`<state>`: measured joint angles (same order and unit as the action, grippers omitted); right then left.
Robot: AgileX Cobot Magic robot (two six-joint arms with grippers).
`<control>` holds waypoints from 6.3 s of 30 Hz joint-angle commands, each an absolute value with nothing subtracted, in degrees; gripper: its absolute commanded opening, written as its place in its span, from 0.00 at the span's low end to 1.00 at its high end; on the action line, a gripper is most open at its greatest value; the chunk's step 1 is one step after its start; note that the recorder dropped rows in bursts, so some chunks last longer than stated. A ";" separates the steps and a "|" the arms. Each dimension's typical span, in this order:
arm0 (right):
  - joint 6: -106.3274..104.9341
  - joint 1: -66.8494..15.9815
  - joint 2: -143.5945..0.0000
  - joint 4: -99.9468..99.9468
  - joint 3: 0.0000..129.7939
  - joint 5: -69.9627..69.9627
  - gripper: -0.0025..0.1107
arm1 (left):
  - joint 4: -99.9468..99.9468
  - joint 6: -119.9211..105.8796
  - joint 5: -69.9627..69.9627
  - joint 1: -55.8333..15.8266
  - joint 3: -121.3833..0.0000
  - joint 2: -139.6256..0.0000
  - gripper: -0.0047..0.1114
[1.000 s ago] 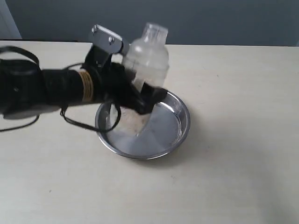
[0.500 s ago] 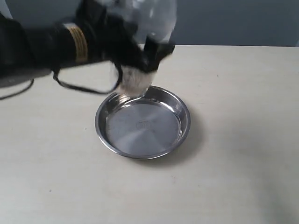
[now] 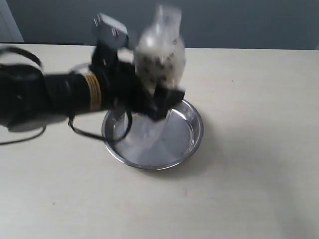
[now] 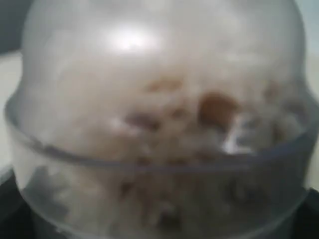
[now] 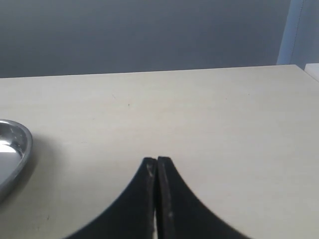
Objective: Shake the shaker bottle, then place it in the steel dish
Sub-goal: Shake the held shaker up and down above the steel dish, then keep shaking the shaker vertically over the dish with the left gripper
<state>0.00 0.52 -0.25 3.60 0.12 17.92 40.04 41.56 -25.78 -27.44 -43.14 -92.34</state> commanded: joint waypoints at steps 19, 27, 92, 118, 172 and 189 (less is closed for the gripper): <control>0.00 0.63 0.00 3.37 0.00 17.47 0.02 | 30.87 32.50 -34.37 -26.69 -44.76 -83.73 0.04; 0.00 0.63 0.00 3.37 0.00 17.47 0.02 | 35.82 28.95 -28.98 -26.90 -57.31 -81.68 0.04; 0.00 0.63 0.00 3.34 0.00 17.47 0.02 | 3.75 20.43 -18.51 -25.00 -46.28 -90.68 0.04; 0.00 0.52 0.00 3.23 0.00 17.47 0.02 | 25.50 26.92 -18.99 -26.31 -53.68 -79.94 0.04; 0.00 0.52 0.00 3.51 0.00 17.47 0.02 | 34.65 37.99 -27.35 -31.52 -50.16 -82.49 0.04; 0.00 0.52 0.00 3.51 0.00 17.47 0.02 | 25.88 30.96 -14.61 -30.22 -46.74 -89.21 0.04</control>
<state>0.00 0.52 -0.25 3.60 0.12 17.94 30.13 29.54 -19.38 -30.25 -52.34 -80.33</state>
